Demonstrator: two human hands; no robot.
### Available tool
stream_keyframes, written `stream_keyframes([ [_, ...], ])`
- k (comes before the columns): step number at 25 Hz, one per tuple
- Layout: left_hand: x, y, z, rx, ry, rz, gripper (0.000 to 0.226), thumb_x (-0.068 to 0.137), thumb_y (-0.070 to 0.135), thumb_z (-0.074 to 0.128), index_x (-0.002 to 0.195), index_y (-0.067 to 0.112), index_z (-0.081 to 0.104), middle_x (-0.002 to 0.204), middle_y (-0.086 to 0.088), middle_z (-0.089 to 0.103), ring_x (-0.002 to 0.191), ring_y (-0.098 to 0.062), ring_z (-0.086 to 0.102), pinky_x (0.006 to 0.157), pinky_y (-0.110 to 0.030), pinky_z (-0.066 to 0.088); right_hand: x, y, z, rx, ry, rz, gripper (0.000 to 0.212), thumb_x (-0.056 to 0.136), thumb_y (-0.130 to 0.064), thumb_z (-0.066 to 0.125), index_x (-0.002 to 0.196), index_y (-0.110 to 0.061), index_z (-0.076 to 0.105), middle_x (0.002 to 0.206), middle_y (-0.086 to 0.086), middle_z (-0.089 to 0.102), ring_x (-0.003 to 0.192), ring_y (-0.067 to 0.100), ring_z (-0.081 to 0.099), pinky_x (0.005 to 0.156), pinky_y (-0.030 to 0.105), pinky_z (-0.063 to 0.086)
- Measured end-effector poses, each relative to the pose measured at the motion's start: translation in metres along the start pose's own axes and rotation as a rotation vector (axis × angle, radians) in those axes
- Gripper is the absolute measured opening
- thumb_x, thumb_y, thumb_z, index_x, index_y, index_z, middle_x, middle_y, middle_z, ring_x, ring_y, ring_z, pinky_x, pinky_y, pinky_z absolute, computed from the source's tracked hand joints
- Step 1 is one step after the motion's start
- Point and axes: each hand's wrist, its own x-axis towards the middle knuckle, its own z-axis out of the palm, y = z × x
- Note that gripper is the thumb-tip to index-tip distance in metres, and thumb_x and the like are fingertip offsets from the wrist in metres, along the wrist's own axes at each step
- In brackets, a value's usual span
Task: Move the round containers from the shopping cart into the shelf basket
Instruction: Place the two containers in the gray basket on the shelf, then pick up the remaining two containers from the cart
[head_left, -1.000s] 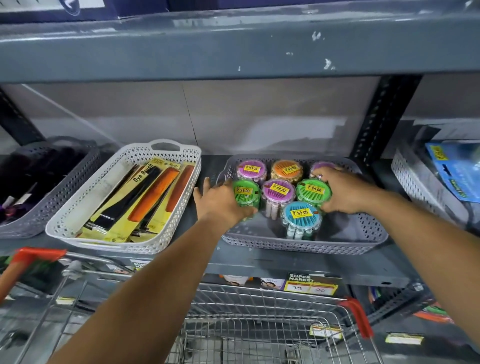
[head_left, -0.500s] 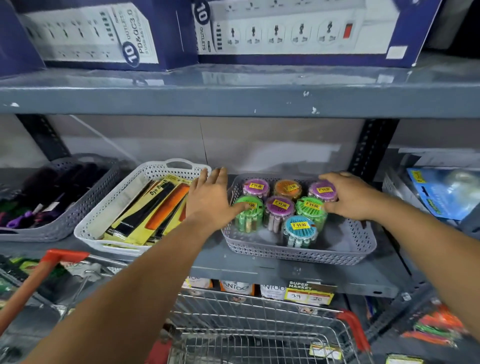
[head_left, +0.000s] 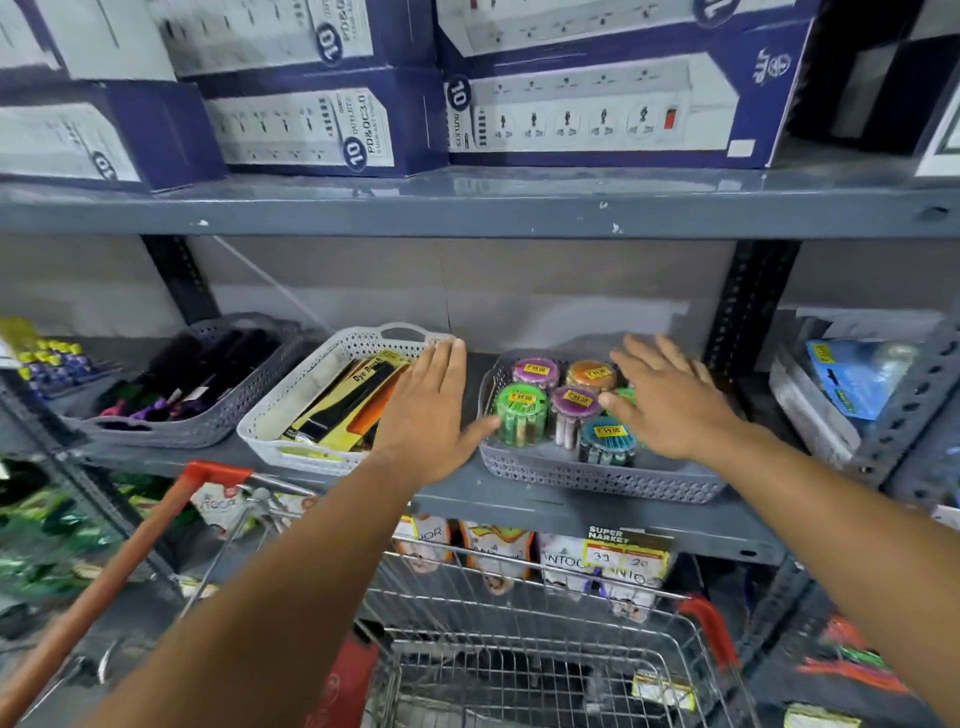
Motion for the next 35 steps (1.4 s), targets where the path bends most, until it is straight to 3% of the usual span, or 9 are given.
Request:
stream_keyframes([
  [5,-0.050,0.016,0.014,-0.042,-0.076,-0.047,0.099,0.084,0.074,0.020,0.151,0.007,-0.010,0.162,-0.011,-0.005,0.148,-0.024,-0.008,0.120,-0.045,0.009,-0.046,-0.016,0.032,-0.019,0.097,-0.040,0.067,0.093,-0.054,0.033,0.149,-0.023,0.014,0.161,-0.002,0.004,0.146,0.025,-0.005,0.115,0.052,-0.001],
  [12,-0.140,0.039,0.067,-0.156,-0.139,-0.069,0.098,0.087,0.070,0.034,0.151,0.004,0.001,0.161,-0.013,0.005,0.148,-0.025,0.001,0.120,-0.040,0.007,-0.123,-0.033,0.096,0.025,0.065,-0.152,0.067,0.095,-0.053,0.026,0.150,-0.020,0.009,0.161,0.001,-0.004,0.144,0.021,-0.017,0.114,0.047,-0.010],
  [14,-0.166,0.042,0.086,-0.168,-0.152,-0.066,0.097,0.088,0.064,0.046,0.151,0.002,0.007,0.160,-0.015,0.009,0.148,-0.027,0.004,0.118,-0.038,0.006,-0.148,-0.037,0.120,0.063,0.001,-0.195,0.067,0.095,-0.053,0.027,0.150,-0.019,0.012,0.160,0.000,-0.002,0.144,0.020,-0.015,0.114,0.045,-0.010],
  [17,-0.204,0.044,0.119,-0.166,-0.311,-0.102,0.099,0.084,0.075,0.025,0.150,0.010,-0.009,0.158,-0.005,-0.010,0.145,-0.019,-0.014,0.118,-0.036,-0.001,-0.185,-0.037,0.165,0.092,-0.197,-0.270,0.068,0.094,-0.055,0.025,0.151,-0.021,0.006,0.158,-0.004,-0.011,0.144,0.018,-0.017,0.112,0.042,-0.016],
  [19,-0.225,0.043,0.145,-0.150,-0.427,-0.104,0.095,0.086,0.074,0.024,0.146,0.015,-0.019,0.158,-0.004,-0.014,0.143,-0.018,-0.020,0.116,-0.035,-0.005,-0.205,-0.031,0.197,0.119,-0.358,-0.292,0.071,0.095,-0.055,0.029,0.151,-0.022,0.000,0.157,-0.004,-0.017,0.144,0.018,-0.019,0.110,0.037,-0.019],
  [23,-0.253,0.041,0.185,-0.118,-0.674,-0.130,0.101,0.087,0.068,0.041,0.143,0.014,-0.023,0.161,-0.008,-0.013,0.146,-0.023,-0.016,0.118,-0.038,-0.005,-0.225,-0.020,0.240,0.146,-0.607,-0.267,0.084,0.090,-0.049,0.051,0.151,-0.019,0.002,0.161,0.003,-0.006,0.146,0.023,-0.008,0.116,0.041,-0.001],
  [26,-0.263,0.036,0.216,-0.084,-0.831,-0.146,0.110,0.084,0.063,0.055,0.147,0.013,-0.020,0.160,-0.011,-0.013,0.146,-0.027,-0.012,0.117,-0.040,-0.004,-0.235,-0.010,0.270,0.070,-0.684,-0.242,0.092,0.083,-0.039,0.066,0.150,-0.018,0.006,0.161,0.005,-0.002,0.146,0.027,-0.004,0.116,0.045,0.002],
  [30,-0.280,0.028,0.264,-0.034,-0.988,-0.072,0.116,0.078,0.049,0.073,0.150,0.013,-0.011,0.162,-0.012,-0.006,0.147,-0.030,-0.005,0.118,-0.044,0.004,-0.243,0.001,0.317,-0.049,-0.859,-0.271,0.080,0.088,-0.030,0.059,0.150,-0.017,0.011,0.161,0.007,0.003,0.146,0.029,0.002,0.116,0.047,0.011],
  [35,-0.315,0.022,0.301,0.062,-1.064,0.217,0.107,0.066,0.032,0.085,0.147,0.010,0.017,0.148,-0.009,0.038,0.136,-0.028,0.032,0.112,-0.043,0.026,-0.258,0.002,0.357,-0.010,-0.987,-0.347,0.063,0.091,-0.027,0.053,0.146,-0.016,0.026,0.158,0.008,0.019,0.141,0.031,0.023,0.108,0.046,0.033],
])
